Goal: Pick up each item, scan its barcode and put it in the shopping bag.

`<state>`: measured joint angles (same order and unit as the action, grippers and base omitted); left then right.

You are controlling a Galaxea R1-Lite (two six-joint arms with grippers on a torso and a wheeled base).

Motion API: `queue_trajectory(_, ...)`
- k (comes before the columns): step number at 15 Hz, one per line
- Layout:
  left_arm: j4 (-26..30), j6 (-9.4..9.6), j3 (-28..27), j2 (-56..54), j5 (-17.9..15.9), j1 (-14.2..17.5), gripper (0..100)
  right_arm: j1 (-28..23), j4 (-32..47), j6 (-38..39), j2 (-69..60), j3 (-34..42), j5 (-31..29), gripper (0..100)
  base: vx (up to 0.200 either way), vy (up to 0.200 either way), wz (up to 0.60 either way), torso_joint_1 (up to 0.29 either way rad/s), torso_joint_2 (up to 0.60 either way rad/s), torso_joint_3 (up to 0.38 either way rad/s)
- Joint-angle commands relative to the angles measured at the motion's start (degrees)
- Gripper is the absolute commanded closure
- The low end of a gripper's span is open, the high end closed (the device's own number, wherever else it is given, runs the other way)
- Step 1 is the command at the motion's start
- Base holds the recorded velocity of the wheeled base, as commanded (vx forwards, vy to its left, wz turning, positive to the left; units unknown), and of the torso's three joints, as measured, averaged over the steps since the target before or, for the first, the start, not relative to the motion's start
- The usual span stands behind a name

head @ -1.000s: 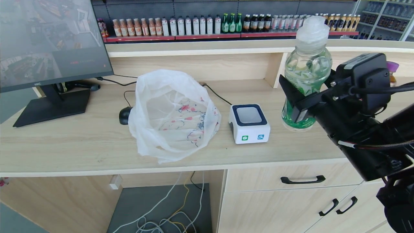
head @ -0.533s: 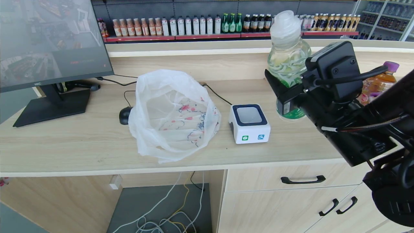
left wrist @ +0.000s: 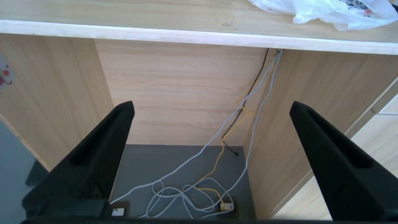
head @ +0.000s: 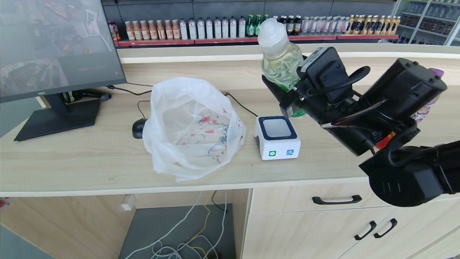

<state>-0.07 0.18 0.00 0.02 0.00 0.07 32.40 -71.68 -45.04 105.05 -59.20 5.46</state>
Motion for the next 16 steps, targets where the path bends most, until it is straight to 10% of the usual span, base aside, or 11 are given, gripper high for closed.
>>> queue_trajectory(1, -0.01, -0.01, 0.0, -0.02, 0.0, 0.01, 0, -1.99, 2.33, -0.22, 2.36, -3.47, 2.89, 100, 0.0, 0.0, 0.0, 0.0, 0.0, 0.0)
queue_trajectory(16, -0.01, -0.01, 0.0, -0.02, 0.0, 0.01, 0, -5.6, 4.8, -12.7, 4.73, -3.47, 24.77, 100, 0.0, 0.0, 0.0, 0.0, 0.0, 0.0)
